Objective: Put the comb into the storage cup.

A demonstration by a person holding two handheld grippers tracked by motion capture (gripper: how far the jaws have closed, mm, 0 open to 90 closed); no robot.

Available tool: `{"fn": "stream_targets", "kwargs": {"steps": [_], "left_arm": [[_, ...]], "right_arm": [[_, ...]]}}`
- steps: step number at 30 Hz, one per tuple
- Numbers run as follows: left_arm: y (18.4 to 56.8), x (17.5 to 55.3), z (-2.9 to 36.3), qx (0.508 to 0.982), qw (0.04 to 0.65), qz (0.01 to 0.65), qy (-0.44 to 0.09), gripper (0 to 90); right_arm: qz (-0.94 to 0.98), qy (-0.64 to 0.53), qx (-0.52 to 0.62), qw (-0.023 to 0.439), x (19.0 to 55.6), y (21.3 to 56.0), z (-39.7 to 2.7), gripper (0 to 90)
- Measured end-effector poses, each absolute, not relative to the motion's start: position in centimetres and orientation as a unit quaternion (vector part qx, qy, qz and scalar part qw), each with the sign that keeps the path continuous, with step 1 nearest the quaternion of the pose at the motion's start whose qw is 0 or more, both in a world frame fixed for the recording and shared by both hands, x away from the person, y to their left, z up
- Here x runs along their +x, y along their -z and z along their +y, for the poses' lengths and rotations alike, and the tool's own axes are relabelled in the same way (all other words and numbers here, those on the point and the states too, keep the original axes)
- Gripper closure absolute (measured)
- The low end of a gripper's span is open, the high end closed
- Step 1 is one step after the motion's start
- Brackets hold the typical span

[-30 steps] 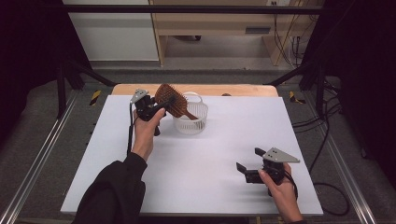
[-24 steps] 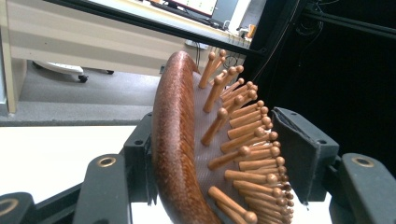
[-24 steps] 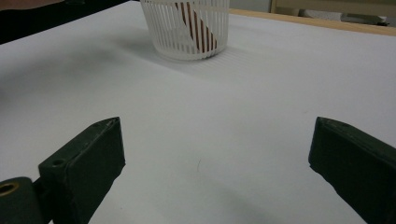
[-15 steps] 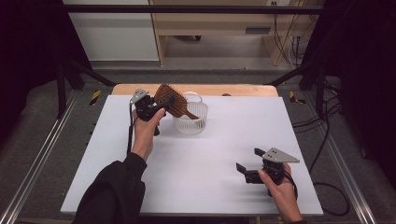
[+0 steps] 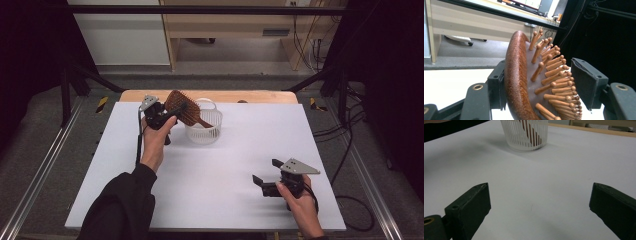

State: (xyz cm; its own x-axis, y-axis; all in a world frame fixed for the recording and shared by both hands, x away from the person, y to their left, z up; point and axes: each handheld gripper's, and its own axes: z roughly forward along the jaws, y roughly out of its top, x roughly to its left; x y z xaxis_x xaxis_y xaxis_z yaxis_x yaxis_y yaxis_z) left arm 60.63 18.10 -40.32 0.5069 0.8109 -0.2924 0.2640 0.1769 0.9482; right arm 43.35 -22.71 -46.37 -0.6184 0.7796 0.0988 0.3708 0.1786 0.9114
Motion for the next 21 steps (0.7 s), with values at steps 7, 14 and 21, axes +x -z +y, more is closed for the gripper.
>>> {"fn": "stream_targets", "kwargs": {"steps": [7, 14, 21], "left_arm": [[40.34, 60.66, 18.22, 0.600, 0.625, 0.447, -0.222, 34.2], [40.35, 60.69, 18.26, 0.598, 0.626, 0.449, -0.221, 33.4], [40.35, 60.72, 18.39, 0.595, 0.625, 0.453, -0.222, 29.2]], "right_arm": [[0.741, -0.509, 0.389, 0.199, 43.35, 46.40, -22.68, 3.9], [0.742, -0.509, 0.390, 0.198, 43.35, 46.41, -22.66, 3.9], [0.742, -0.508, 0.390, 0.198, 43.35, 46.43, -22.64, 3.9]]}}
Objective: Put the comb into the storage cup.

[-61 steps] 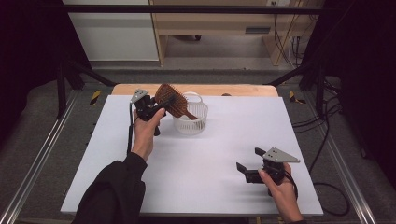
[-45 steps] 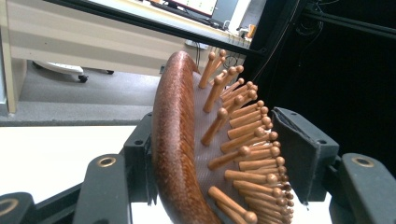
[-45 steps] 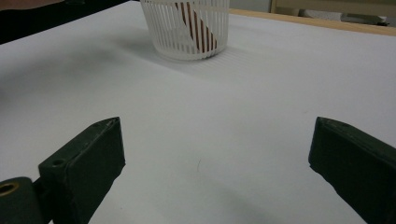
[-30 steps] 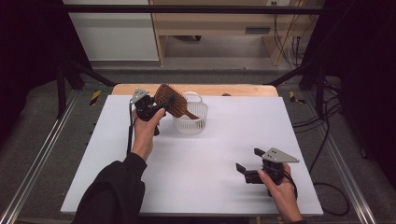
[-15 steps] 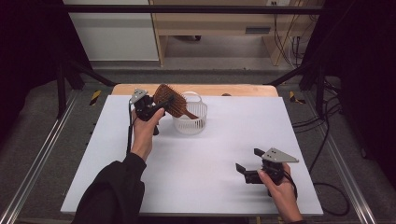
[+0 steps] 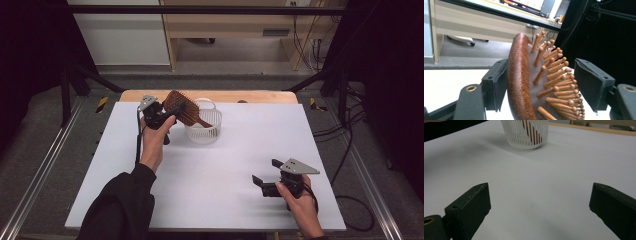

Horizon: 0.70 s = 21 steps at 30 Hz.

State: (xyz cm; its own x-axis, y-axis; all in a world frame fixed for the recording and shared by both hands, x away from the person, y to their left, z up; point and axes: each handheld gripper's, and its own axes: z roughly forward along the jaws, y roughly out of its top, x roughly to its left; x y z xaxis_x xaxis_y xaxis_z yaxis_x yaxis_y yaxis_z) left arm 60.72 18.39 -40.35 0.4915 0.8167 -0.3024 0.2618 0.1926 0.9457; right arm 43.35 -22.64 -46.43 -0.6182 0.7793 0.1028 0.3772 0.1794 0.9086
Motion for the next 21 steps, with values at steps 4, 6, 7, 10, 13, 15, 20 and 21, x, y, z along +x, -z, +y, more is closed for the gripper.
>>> {"fn": "stream_targets", "kwargs": {"steps": [4, 6, 7, 10, 13, 15, 20, 21], "left_arm": [[40.34, 60.76, 18.51, 0.592, 0.627, 0.455, -0.220, 26.8], [40.32, 60.75, 18.54, 0.592, 0.628, 0.455, -0.221, 26.0], [40.31, 60.74, 18.55, 0.592, 0.627, 0.455, -0.222, 25.9], [40.31, 60.74, 18.56, 0.592, 0.628, 0.455, -0.221, 24.9], [40.32, 60.71, 18.55, 0.592, 0.628, 0.454, -0.221, 24.5], [40.32, 60.69, 18.56, 0.592, 0.628, 0.454, -0.221, 24.5], [40.30, 60.65, 18.56, 0.591, 0.630, 0.453, -0.220, 23.9], [40.30, 60.65, 18.56, 0.592, 0.630, 0.452, -0.220, 23.5]], "right_arm": [[0.742, -0.509, 0.389, 0.197, 43.36, 46.44, -22.64, 3.9], [0.743, -0.508, 0.389, 0.196, 43.36, 46.44, -22.63, 3.9], [0.743, -0.509, 0.389, 0.196, 43.36, 46.44, -22.63, 3.9], [0.743, -0.508, 0.388, 0.195, 43.35, 46.44, -22.60, 3.9], [0.743, -0.509, 0.389, 0.195, 43.35, 46.44, -22.61, 3.9], [0.743, -0.509, 0.388, 0.195, 43.35, 46.44, -22.60, 3.9], [0.743, -0.509, 0.388, 0.195, 43.35, 46.44, -22.59, 3.9], [0.743, -0.509, 0.388, 0.195, 43.35, 46.44, -22.59, 3.9]]}}
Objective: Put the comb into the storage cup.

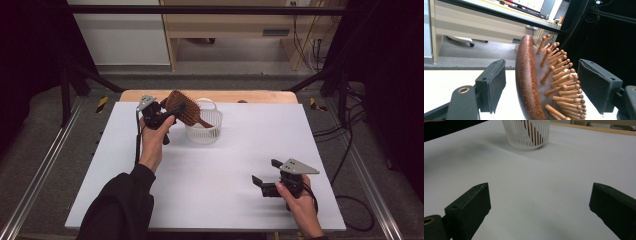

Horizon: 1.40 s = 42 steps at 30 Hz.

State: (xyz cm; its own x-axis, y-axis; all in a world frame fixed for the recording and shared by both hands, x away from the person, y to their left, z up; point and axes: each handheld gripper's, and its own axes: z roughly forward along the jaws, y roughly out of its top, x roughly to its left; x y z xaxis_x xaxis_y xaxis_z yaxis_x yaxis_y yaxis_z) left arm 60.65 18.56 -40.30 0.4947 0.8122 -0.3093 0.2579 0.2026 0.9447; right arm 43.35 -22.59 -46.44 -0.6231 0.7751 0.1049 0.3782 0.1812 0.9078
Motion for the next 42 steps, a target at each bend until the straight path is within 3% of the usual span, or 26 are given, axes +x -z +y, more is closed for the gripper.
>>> {"fn": "stream_targets", "kwargs": {"steps": [15, 42], "left_arm": [[40.16, 60.43, 18.34, 0.591, 0.626, 0.451, -0.234, 7.7], [40.07, 60.08, 17.90, 0.604, 0.612, 0.441, -0.257, 3.5]], "right_arm": [[0.744, -0.509, 0.387, 0.196, 43.36, 46.46, -22.57, 3.9], [0.744, -0.509, 0.387, 0.195, 43.39, 46.49, -22.53, 3.9]]}}
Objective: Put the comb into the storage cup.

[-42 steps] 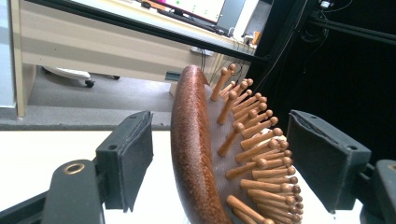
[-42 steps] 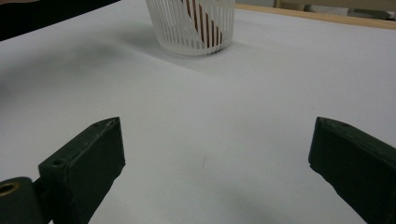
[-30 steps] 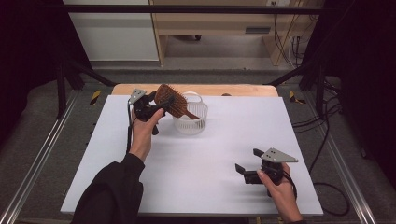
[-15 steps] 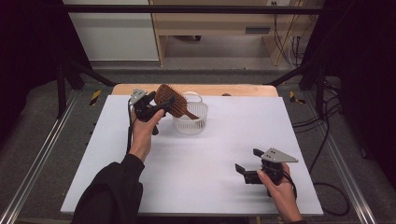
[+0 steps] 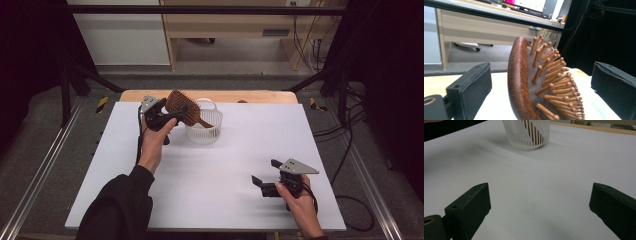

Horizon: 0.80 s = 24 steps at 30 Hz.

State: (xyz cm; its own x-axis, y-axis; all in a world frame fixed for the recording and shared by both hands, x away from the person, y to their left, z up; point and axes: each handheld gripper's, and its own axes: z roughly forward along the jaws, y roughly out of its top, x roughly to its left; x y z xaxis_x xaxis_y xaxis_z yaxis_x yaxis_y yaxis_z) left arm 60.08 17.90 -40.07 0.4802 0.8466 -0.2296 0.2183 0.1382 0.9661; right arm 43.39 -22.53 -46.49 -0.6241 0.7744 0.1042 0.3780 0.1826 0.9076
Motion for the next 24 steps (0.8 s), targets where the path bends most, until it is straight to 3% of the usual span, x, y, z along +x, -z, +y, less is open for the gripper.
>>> {"fn": "stream_targets", "kwargs": {"steps": [24], "left_arm": [[39.68, 59.42, 17.74, 0.608, 0.608, 0.425, -0.282, 4.0]], "right_arm": [[0.745, -0.508, 0.387, 0.192, 43.36, 46.49, -22.46, 3.9]]}}
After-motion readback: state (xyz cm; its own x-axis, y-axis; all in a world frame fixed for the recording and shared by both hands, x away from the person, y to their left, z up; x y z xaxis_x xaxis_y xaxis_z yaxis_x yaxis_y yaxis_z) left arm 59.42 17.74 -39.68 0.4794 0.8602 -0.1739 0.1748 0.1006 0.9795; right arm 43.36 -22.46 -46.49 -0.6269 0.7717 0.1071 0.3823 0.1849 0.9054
